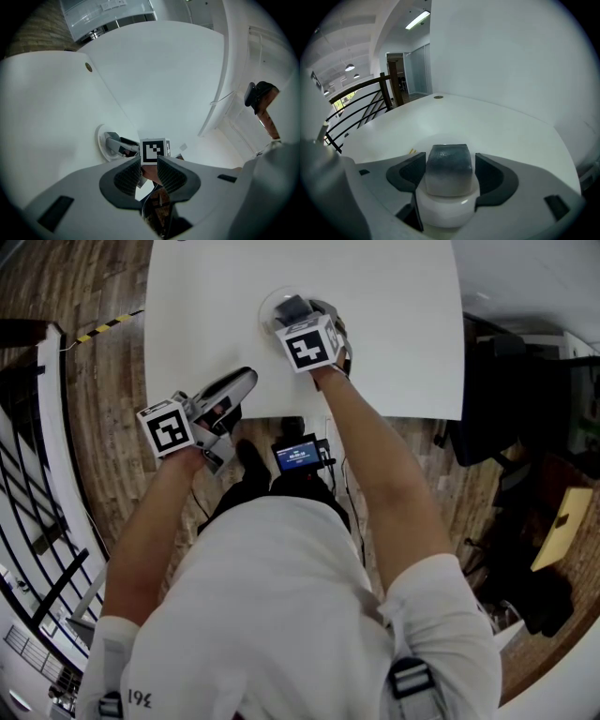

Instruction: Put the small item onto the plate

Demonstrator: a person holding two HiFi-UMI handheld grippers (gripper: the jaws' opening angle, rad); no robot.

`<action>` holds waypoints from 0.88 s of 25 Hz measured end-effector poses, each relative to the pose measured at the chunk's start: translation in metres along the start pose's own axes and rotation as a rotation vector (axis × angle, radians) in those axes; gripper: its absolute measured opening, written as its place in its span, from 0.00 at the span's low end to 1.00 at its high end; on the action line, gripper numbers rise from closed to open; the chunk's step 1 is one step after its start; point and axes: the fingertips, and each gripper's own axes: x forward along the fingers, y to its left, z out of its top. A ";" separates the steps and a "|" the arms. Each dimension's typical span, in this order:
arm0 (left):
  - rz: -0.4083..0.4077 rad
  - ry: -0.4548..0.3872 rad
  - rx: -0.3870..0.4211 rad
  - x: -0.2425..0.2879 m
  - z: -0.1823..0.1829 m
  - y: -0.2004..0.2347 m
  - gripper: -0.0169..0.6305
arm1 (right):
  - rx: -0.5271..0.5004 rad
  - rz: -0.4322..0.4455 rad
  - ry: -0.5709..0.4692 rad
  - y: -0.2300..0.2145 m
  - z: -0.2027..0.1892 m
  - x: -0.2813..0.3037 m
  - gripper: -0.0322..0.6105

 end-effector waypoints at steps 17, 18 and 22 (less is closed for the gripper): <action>-0.037 0.002 0.046 0.001 0.004 -0.018 0.19 | 0.036 -0.035 -0.090 -0.014 0.016 -0.046 0.53; -0.041 -0.002 0.042 0.001 0.005 -0.020 0.19 | 0.036 -0.034 -0.095 -0.014 0.017 -0.049 0.53; -0.054 -0.012 0.053 0.000 0.008 -0.028 0.19 | 0.048 -0.014 -0.157 -0.015 0.027 -0.069 0.52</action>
